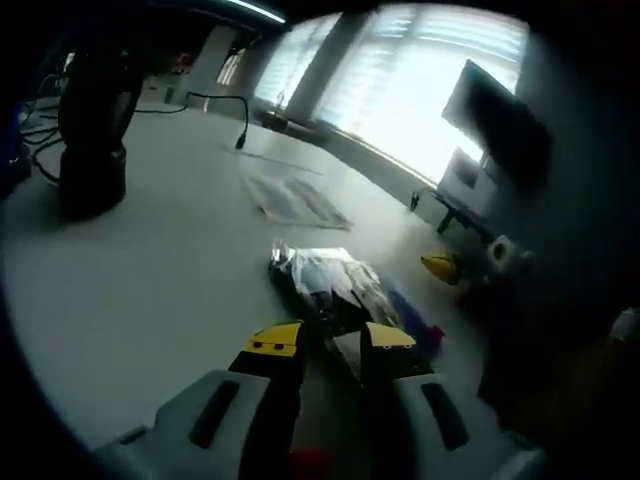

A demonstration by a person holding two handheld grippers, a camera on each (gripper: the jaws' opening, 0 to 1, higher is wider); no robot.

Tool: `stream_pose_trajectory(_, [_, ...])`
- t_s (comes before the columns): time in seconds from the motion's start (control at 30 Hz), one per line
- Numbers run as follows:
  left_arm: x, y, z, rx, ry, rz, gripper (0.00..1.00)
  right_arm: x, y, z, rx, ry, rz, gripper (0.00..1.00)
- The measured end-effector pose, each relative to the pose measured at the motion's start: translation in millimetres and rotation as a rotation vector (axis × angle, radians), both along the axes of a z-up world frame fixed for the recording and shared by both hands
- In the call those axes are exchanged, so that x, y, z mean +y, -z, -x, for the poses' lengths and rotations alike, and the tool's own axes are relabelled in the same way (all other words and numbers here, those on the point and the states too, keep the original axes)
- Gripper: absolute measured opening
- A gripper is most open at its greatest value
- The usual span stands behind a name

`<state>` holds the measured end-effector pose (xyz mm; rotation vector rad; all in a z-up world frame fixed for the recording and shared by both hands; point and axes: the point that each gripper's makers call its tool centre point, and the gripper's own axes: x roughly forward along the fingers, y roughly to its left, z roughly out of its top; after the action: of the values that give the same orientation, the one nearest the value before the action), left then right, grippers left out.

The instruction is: Clip sheet goods on table flip sheet goods clip sheet goods scan sheet goods put sheet goods back to table

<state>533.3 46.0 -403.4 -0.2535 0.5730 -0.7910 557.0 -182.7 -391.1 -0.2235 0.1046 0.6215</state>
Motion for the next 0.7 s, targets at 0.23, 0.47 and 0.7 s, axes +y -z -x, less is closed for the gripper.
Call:
stream_pose_trajectory(0.23, [7, 4.5, -5.2, 0.026, -0.004, 0.010, 0.14, 0, 0.0, 0, 0.000, 0.000, 0.001, 0.00])
stream_pose_trajectory(0.47, [9, 6.3, -4.7, 0.040, -0.014, 0.013, 0.12, 0, 0.2, -1, 0.000, 0.001, 0.002, 0.00])
stream_pose_trajectory(0.7, [-6, 0.2, 8.9, 0.034, -0.007, 0.038, 0.12, -1, 0.0, -1, -0.002, 0.003, 0.004, 0.00])
